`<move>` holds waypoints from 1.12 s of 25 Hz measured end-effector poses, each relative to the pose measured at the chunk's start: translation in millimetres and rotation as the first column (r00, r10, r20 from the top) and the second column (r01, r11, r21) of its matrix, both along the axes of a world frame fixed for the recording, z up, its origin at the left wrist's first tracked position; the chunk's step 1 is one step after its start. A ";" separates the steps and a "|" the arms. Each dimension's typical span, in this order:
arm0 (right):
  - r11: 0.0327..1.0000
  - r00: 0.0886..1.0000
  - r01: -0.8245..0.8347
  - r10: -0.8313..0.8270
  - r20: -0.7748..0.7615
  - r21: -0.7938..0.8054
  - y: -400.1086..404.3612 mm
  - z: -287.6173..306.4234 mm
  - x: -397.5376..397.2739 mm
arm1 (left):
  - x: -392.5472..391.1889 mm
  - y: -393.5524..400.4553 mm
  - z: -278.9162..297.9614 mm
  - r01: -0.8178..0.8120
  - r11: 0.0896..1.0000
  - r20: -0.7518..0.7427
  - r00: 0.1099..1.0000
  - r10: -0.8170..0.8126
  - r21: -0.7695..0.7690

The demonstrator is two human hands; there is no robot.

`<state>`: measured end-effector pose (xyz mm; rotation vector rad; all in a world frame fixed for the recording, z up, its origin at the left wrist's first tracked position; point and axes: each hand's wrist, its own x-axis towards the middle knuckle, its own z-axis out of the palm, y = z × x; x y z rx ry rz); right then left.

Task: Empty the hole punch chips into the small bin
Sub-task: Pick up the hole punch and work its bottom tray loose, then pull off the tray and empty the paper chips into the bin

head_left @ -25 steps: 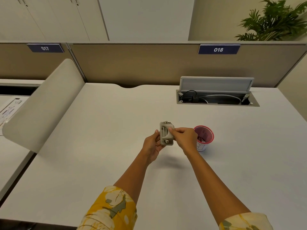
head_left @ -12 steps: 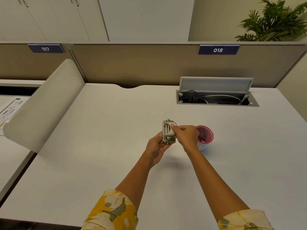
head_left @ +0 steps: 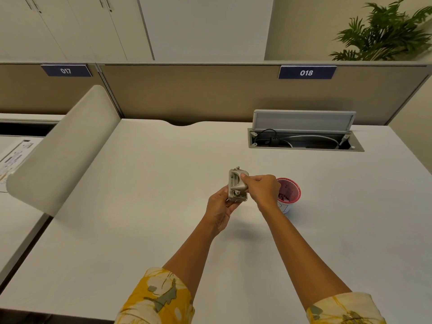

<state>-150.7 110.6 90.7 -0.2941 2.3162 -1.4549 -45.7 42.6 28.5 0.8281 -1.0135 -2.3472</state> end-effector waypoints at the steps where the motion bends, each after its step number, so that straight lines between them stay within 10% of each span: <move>1: 1.000 1.000 0.004 -0.004 0.007 -0.005 0.3 -0.2 -0.1 | 0.0 -0.5 0.7 -0.002 0.999 0.026 1.000 0.003 -0.033; 11: 0.986 0.940 0.096 -0.045 0.338 -0.134 2.1 -3.4 -13.5 | 5.1 -3.8 1.8 -0.010 0.987 0.142 0.989 0.034 -0.163; 20: 0.816 0.380 0.380 0.291 0.878 -0.435 28.8 -7.2 -20.5 | 7.7 -5.1 2.0 -0.053 0.990 0.186 0.979 0.078 -0.134; 28: 0.844 0.277 0.338 0.334 0.901 -0.417 50.3 -47.1 -3.0 | 17.6 -10.8 0.6 -0.141 0.983 0.224 0.961 0.164 -0.115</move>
